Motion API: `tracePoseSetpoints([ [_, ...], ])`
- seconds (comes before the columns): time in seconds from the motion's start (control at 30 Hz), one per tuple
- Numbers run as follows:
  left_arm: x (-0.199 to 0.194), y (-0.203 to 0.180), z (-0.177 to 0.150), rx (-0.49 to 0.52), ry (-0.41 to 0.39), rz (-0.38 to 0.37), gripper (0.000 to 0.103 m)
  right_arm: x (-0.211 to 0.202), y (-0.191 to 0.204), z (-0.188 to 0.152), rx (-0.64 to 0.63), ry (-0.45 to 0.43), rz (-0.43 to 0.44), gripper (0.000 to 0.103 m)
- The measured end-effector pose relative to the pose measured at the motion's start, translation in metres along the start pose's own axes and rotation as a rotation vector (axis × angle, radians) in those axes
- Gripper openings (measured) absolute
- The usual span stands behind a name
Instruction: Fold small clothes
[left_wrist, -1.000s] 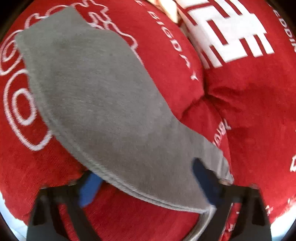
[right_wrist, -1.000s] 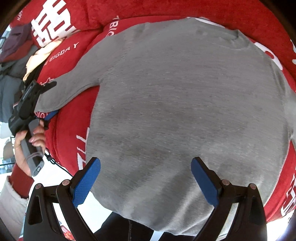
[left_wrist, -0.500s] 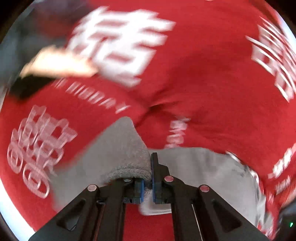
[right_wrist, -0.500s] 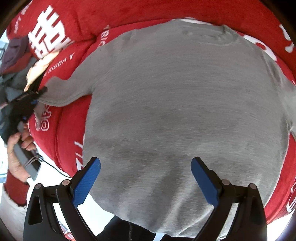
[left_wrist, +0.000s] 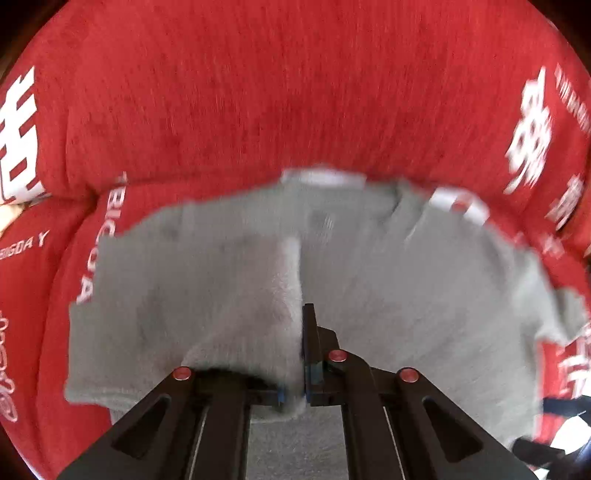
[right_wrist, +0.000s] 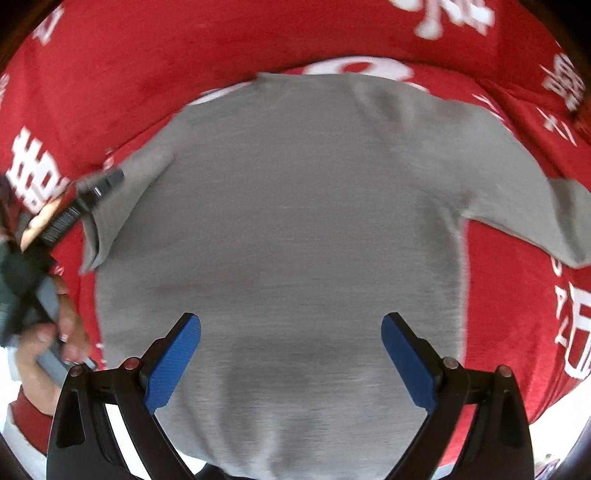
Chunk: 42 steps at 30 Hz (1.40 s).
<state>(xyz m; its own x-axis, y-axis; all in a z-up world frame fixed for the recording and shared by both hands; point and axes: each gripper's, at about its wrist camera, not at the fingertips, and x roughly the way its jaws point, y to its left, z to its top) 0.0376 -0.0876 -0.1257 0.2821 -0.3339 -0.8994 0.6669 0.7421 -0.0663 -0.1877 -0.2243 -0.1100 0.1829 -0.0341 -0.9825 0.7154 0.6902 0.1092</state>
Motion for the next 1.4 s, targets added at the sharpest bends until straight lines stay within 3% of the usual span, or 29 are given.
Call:
tracePoseSetpoints([
  [0.07,-0.004,0.001,-0.011,0.008,-0.002,0.009,0.015,0.004,-0.01,0.0,0.011,0.003,-0.01,0.099],
  [0.1,-0.013,0.005,-0.014,0.003,-0.007,0.009,0.051,0.005,-0.013,0.002,0.011,0.004,-0.014,0.099],
  [0.13,-0.018,0.007,-0.016,-0.004,-0.015,0.016,0.094,0.006,-0.013,0.003,0.008,0.004,-0.017,0.099],
  [0.17,-0.029,0.012,-0.019,-0.015,-0.034,0.039,0.103,0.006,-0.011,0.005,0.0,0.001,-0.018,0.099],
  [0.27,-0.06,0.037,-0.031,-0.031,-0.062,0.084,0.103,0.001,0.002,0.017,-0.07,-0.025,-0.015,0.099],
  [0.37,-0.082,0.094,-0.047,-0.168,-0.025,0.143,0.102,-0.005,0.043,0.033,-0.213,-0.068,0.012,0.099],
  [0.6,-0.087,0.224,-0.099,-0.496,0.091,0.276,0.102,0.024,0.198,0.042,-0.669,-0.145,0.142,0.099],
  [0.73,-0.08,0.248,-0.113,-0.532,0.11,0.298,0.102,0.063,0.274,0.018,-0.88,-0.151,0.156,0.099],
  [0.8,-0.077,0.25,-0.117,-0.532,0.107,0.285,0.102,0.086,0.301,0.007,-0.956,-0.158,0.115,0.097],
  [0.83,-0.075,0.249,-0.117,-0.531,0.106,0.279,0.102,0.098,0.312,0.003,-0.983,-0.165,0.073,0.092],
  [0.87,-0.073,0.246,-0.117,-0.526,0.106,0.267,0.102,0.105,0.317,0.0,-0.994,-0.168,0.04,0.069],
  [0.9,-0.07,0.245,-0.115,-0.52,0.105,0.259,0.102,0.111,0.319,0.002,-0.988,-0.163,0.016,0.053],
  [0.97,-0.069,0.239,-0.107,-0.501,0.095,0.241,0.102,0.095,0.308,0.018,-0.86,-0.163,0.141,0.021],
  [1.03,-0.066,0.227,-0.097,-0.47,0.085,0.229,0.102,0.073,0.279,0.044,-0.645,-0.16,0.256,0.018],
  [1.07,-0.065,0.221,-0.091,-0.459,0.079,0.218,0.102,0.066,0.269,0.053,-0.581,-0.169,0.28,0.01],
  [1.23,-0.06,0.194,-0.058,-0.413,0.032,0.175,0.102,0.027,0.155,0.098,-0.171,-0.206,0.396,0.01],
  [1.4,-0.039,0.161,-0.032,-0.321,0.032,0.175,0.102,0.017,0.048,0.112,0.062,-0.234,0.363,0.01],
])
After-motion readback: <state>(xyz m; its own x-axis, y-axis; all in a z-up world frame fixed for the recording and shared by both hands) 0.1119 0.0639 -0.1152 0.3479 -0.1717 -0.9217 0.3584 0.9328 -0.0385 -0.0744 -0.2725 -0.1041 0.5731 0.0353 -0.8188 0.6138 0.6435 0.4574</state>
